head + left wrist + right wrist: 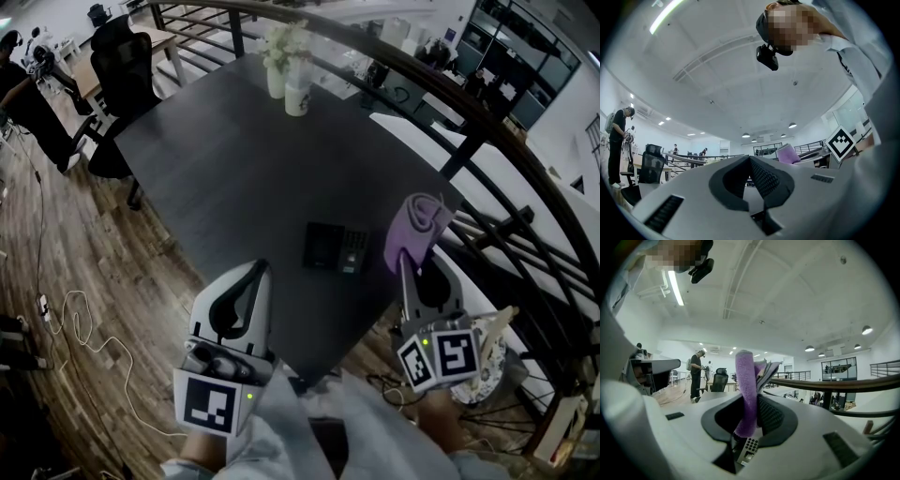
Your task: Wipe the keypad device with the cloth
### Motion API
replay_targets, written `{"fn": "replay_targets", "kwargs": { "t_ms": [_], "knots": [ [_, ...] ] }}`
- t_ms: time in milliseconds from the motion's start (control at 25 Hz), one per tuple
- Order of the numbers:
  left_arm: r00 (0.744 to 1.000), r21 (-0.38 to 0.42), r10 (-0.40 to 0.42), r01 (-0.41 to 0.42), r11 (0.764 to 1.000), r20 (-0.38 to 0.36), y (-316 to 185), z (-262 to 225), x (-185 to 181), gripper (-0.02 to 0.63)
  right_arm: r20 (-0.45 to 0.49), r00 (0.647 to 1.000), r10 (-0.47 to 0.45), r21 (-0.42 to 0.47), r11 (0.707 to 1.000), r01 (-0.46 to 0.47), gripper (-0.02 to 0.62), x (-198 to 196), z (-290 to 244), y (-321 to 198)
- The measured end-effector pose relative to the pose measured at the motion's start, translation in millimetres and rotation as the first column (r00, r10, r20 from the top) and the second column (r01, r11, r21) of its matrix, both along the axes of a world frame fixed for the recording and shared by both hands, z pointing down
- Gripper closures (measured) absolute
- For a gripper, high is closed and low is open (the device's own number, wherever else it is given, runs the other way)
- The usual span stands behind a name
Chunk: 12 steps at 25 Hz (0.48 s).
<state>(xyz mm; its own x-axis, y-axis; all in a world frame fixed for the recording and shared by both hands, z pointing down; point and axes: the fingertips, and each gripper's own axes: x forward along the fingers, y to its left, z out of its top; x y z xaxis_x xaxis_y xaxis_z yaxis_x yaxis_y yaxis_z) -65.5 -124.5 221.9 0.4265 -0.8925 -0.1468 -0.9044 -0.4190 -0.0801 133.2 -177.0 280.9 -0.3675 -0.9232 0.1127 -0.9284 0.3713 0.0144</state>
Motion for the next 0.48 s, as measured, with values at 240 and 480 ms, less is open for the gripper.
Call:
{"fn": "replay_targets", "kwargs": {
  "t_ms": [240, 480],
  "knots": [
    [1.000, 0.001, 0.012, -0.012, 1.000, -0.001, -0.8, 0.7, 2.7, 0.595, -0.018, 1.000, -0.002, -0.002, 1.000, 0.002, 0.508, -1.9, 1.5, 0.3],
    [1.000, 0.003, 0.013, -0.013, 1.000, -0.004, 0.2, 1.4, 3.8, 0.595, -0.013, 1.000, 0.007, -0.011, 1.000, -0.008, 0.508, 1.6, 5.3, 0.3]
  ]
}}
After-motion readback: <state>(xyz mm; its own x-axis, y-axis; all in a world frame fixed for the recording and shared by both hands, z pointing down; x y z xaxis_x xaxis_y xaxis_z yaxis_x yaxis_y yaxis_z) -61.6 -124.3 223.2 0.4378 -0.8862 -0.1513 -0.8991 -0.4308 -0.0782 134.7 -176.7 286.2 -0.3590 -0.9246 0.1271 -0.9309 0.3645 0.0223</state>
